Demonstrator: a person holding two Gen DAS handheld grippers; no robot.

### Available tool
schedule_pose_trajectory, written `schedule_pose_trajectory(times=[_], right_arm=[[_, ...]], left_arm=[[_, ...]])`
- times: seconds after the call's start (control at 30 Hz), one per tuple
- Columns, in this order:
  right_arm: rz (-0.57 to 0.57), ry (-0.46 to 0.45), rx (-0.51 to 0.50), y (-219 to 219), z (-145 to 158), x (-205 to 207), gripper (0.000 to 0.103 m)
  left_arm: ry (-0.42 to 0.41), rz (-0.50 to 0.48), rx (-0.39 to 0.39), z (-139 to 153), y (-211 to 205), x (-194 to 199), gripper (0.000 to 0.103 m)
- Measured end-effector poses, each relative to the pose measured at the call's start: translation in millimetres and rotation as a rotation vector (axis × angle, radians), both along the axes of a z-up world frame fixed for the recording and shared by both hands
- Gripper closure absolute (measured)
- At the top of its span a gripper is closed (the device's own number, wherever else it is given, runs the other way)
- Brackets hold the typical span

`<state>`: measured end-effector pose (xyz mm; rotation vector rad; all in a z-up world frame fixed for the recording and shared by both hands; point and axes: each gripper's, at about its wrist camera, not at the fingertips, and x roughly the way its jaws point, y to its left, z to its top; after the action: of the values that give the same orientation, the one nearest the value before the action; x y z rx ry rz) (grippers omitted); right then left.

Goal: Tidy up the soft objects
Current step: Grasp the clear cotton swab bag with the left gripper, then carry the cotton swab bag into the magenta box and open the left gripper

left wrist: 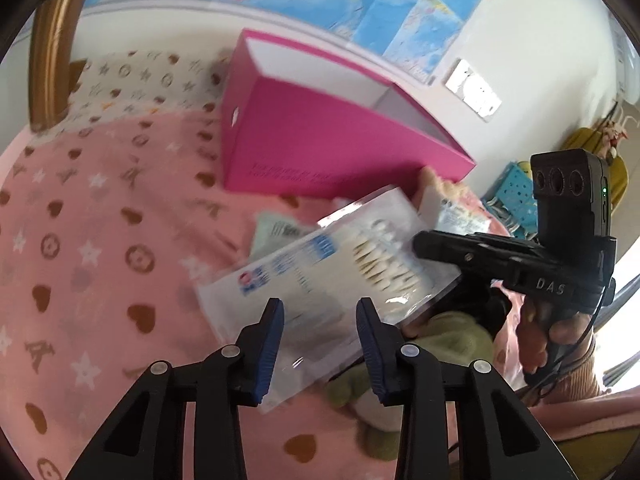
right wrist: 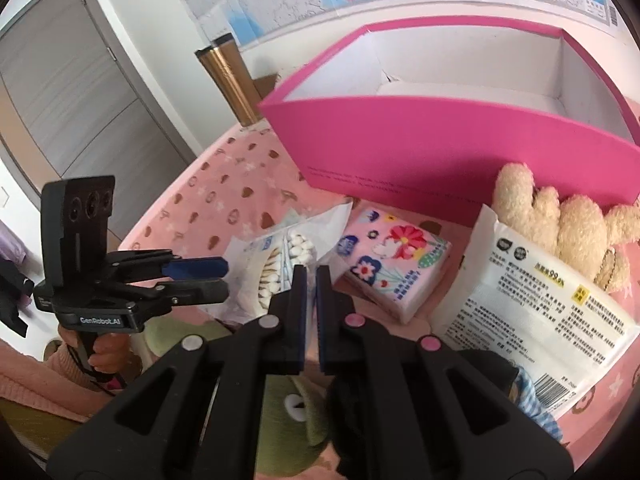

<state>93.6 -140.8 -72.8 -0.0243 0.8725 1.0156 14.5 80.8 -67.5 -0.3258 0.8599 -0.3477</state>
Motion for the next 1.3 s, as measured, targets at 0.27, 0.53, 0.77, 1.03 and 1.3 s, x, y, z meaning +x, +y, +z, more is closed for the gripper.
schedule_pose_trajectory(times=[0.27,0.53,0.77,1.03,1.3], right_arm=[[-0.042,0.052,-0.007,-13.1,-11.3,13.3,0.099],[0.053,0.094,-0.004,0.2,-16.9,7.0,0.060],[0.073,0.057,-0.044,14.6,-23.2,4.0,0.100],[-0.013,0.046,-0.026,-11.8,-23.2,10.6,0.101],[-0.038,0.029,0.016,-20.1,-14.4,9.5,0.100]], left_arm=[[0.041,0.106,0.036,-11.5,19.9,-4.2,0.050],[0.069,0.120,0.038,-15.4,34.7,-14.9,0.039],[0.082,0.055,0.012,-21.3,24.4,-9.7,0.039],[0.073,-0.008,-0.074,-24.2,14.3,15.4,0.046],[0.057,0.014,-0.071,-12.7,13.0,17.6,0.071]])
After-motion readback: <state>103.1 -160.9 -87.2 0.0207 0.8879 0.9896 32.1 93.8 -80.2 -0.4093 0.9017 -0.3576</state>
